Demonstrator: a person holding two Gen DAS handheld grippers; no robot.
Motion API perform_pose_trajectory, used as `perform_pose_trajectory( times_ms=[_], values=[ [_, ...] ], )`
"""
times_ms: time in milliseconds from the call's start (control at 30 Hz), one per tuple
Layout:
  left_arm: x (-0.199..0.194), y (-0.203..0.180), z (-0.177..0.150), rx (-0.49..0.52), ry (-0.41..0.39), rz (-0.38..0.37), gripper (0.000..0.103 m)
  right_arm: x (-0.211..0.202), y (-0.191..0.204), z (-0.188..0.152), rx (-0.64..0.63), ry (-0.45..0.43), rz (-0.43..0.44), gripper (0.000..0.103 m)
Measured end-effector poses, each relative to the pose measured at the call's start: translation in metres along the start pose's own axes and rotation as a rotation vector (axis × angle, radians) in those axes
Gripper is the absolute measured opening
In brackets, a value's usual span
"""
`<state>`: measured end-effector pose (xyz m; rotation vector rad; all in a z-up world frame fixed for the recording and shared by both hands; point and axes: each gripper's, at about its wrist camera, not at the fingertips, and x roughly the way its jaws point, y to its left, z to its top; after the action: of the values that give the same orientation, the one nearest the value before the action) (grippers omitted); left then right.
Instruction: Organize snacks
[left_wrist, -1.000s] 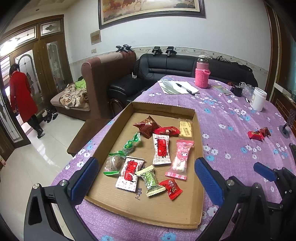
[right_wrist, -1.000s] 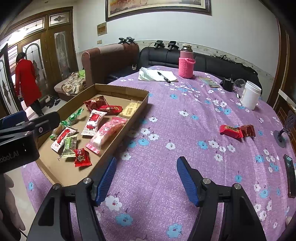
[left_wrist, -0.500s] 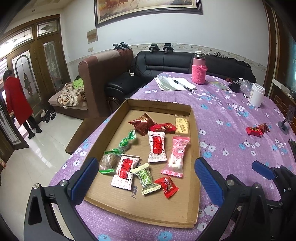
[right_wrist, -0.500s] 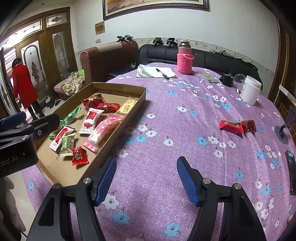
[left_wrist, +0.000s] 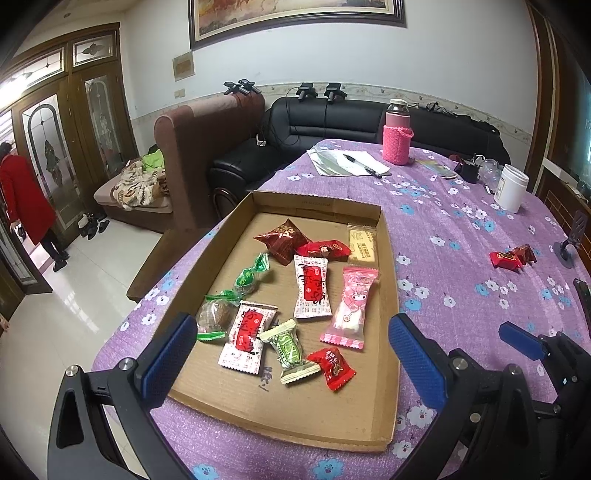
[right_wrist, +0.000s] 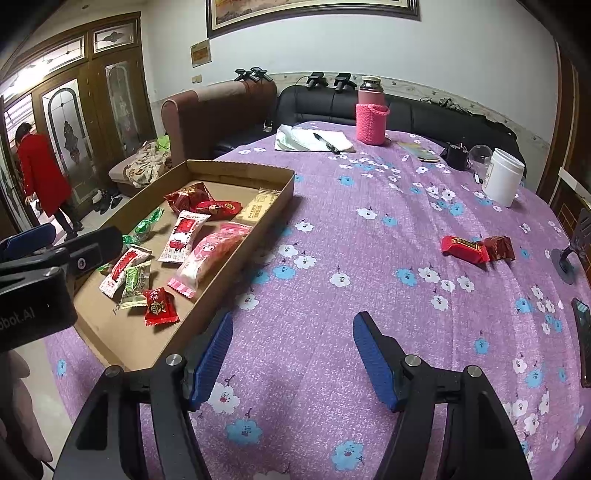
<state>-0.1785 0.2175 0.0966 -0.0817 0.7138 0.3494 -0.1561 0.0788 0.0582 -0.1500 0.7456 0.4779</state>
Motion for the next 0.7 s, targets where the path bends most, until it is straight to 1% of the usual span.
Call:
perform_pose_trajectory(
  times_ms=[300, 400, 467, 533, 600, 633, 667, 700],
  values=[
    [-0.001, -0.002, 0.0, 0.003, 0.001, -0.006, 0.103, 0.0, 0.0, 0.0, -0.003, 0.0, -0.001, 0.072],
    [-0.005, -0.005, 0.0, 0.006, -0.014, -0.018, 0.103, -0.001, -0.005, 0.0, -0.001, -0.003, -0.014, 0.072],
    [-0.014, -0.003, 0.0, -0.018, -0.063, -0.029, 0.103, -0.003, -0.013, 0.001, 0.017, -0.007, -0.025, 0.072],
    [-0.029, 0.002, 0.002, -0.059, -0.148, -0.015, 0.103, -0.004, -0.021, 0.001, 0.032, -0.008, -0.032, 0.072],
    [-0.043, 0.007, 0.004, -0.09, -0.205, -0.009, 0.103, -0.004, -0.027, 0.001, 0.043, -0.008, -0.038, 0.072],
    [-0.049, 0.01, 0.004, -0.109, -0.224, -0.013, 0.103, -0.004, -0.027, 0.001, 0.041, -0.007, -0.035, 0.072],
    [-0.049, 0.013, 0.004, -0.122, -0.219, -0.013, 0.103, -0.003, -0.025, 0.0, 0.033, -0.004, -0.032, 0.072],
    [-0.047, 0.015, 0.004, -0.142, -0.197, -0.009, 0.103, -0.002, -0.023, -0.001, 0.024, -0.001, -0.027, 0.072]
  ],
)
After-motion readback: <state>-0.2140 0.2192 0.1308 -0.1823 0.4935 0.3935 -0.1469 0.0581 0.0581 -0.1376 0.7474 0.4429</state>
